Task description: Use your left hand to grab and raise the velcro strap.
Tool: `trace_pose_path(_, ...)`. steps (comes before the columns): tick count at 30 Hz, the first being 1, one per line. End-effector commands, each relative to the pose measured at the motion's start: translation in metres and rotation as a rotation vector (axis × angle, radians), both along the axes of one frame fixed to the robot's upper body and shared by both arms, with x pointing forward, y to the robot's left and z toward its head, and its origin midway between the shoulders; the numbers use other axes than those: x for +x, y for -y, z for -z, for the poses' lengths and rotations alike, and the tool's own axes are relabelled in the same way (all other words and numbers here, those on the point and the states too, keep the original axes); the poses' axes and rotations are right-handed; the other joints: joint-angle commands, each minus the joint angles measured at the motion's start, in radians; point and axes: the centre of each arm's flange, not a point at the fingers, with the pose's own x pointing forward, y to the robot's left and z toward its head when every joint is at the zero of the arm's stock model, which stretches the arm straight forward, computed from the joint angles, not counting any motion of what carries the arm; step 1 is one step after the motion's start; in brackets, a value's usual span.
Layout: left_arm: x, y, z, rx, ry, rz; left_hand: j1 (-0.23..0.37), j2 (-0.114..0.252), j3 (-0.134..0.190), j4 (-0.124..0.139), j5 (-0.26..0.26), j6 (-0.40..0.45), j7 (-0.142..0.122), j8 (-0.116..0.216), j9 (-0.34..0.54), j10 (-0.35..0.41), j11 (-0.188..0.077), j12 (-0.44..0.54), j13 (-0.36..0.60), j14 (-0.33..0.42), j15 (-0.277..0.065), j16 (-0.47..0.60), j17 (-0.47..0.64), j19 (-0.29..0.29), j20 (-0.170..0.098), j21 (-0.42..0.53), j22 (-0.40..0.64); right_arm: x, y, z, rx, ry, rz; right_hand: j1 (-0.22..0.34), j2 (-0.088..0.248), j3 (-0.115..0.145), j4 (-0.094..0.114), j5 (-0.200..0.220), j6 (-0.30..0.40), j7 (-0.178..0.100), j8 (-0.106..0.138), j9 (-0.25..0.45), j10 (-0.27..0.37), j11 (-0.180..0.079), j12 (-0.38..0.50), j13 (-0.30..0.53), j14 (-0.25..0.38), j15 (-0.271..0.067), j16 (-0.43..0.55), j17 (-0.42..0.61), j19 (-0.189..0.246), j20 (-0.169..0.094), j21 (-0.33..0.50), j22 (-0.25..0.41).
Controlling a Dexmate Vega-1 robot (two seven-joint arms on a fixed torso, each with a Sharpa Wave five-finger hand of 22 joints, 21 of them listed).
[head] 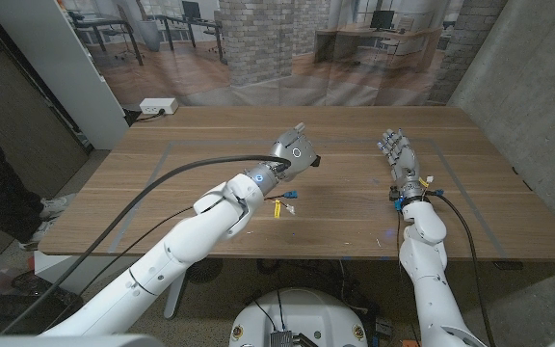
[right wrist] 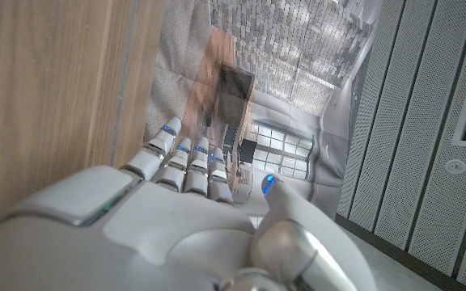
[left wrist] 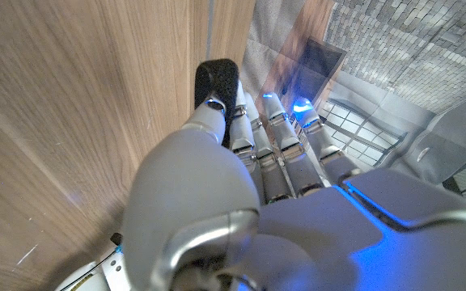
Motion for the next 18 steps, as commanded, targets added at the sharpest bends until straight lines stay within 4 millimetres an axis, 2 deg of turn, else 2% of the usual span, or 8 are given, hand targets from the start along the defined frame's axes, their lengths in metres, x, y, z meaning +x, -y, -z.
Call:
trace_pose_path(1,0.005,-0.02,0.004,-0.106,0.065,0.048,0.03,0.015,0.013,0.0,-0.003,0.07,-0.056,0.004,0.004,0.062,-0.057,0.007,0.002,0.015,-0.155,-0.002,0.002,0.01,0.0,0.011,0.0,0.0,-0.008,-0.005,-0.012,-0.003,0.014,-0.006,-0.004,-0.005,-0.001,0.006,0.005,0.0,-0.001,0.002,0.002,-0.002,0.001,0.004,0.009,-0.001,-0.002,-0.001,0.002,-0.001,-0.004,0.004)
trace_pose_path(18,0.013,-0.046,-0.012,-0.297,0.112,0.165,0.026,0.008,0.023,0.002,-0.002,0.081,-0.06,0.005,0.008,0.075,-0.058,0.011,0.001,0.03,-0.153,-0.011,-0.004,0.017,-0.003,0.028,-0.004,0.002,-0.019,-0.01,-0.019,-0.008,0.032,-0.006,-0.003,-0.005,-0.003,0.007,0.006,-0.001,-0.001,0.002,0.003,-0.002,0.0,0.004,0.01,-0.001,-0.003,-0.001,0.002,-0.002,-0.004,0.004)
